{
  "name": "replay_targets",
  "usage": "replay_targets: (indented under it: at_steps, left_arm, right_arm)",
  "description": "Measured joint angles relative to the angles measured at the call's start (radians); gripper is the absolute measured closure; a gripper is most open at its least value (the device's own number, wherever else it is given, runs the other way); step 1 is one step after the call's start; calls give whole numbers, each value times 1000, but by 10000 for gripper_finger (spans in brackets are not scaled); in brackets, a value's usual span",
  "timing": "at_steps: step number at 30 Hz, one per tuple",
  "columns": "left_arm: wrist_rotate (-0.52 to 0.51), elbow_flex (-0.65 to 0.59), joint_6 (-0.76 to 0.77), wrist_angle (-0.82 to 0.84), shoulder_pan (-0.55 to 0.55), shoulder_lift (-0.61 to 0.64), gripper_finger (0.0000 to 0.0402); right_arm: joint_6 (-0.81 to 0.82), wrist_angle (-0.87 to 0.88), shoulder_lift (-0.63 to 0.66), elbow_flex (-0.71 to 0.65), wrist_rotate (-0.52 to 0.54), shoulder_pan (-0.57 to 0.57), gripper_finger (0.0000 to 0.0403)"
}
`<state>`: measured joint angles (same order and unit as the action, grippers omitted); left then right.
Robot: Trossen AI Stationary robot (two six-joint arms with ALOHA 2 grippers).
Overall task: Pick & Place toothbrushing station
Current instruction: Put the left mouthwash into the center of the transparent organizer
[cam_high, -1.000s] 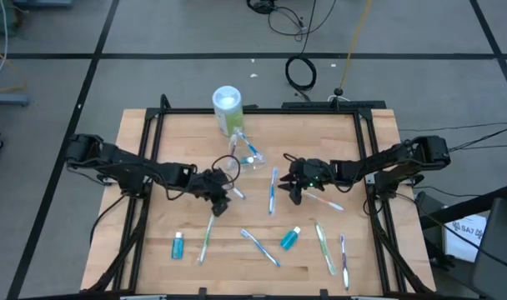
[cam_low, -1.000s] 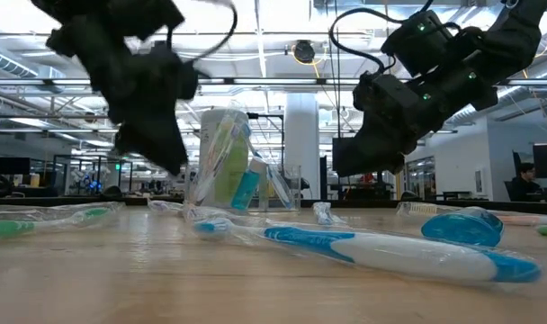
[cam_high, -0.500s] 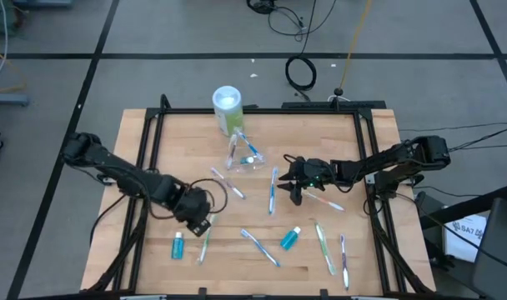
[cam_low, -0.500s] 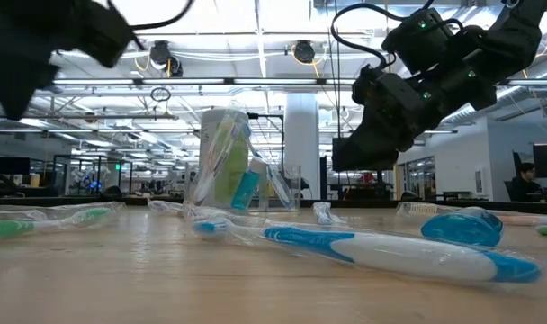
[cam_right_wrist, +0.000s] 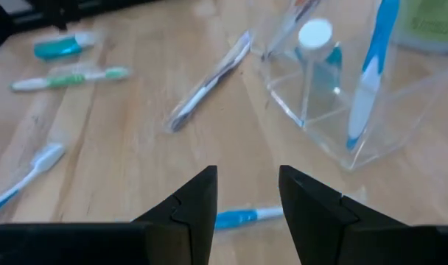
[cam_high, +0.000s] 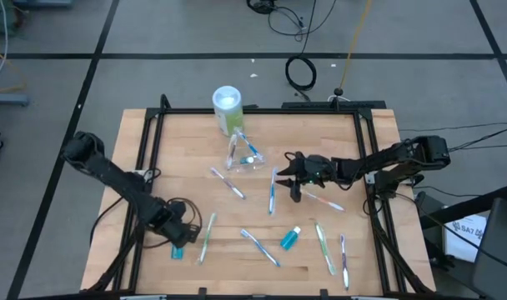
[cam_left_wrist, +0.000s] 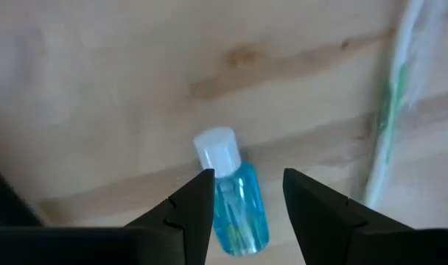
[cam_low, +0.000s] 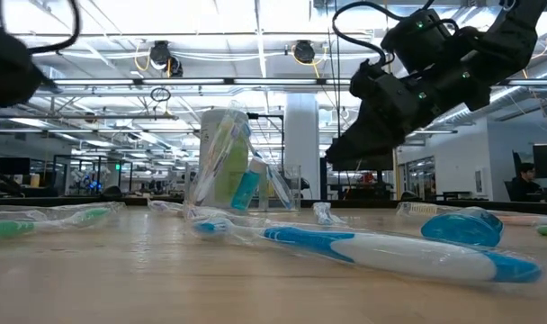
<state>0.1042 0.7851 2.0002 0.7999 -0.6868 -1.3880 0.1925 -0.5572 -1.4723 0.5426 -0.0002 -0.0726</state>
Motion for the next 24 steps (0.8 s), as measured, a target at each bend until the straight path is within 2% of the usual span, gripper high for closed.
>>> replay_targets:
  at_steps: [8, 18, 24]
  left_arm:
    - [-37, -79, 138, -90, -64, 0, 236]
    - [-62, -162, 143, -160, -80, 1, 237]
    - [-62, -167, 148, -181, -81, 2, 286]
  right_arm:
    - [-26, -30, 0, 0, -1, -20, 261]
    - [-23, -30, 0, 0, -2, -20, 261]
    - [-23, -29, 0, 0, -2, -20, 261]
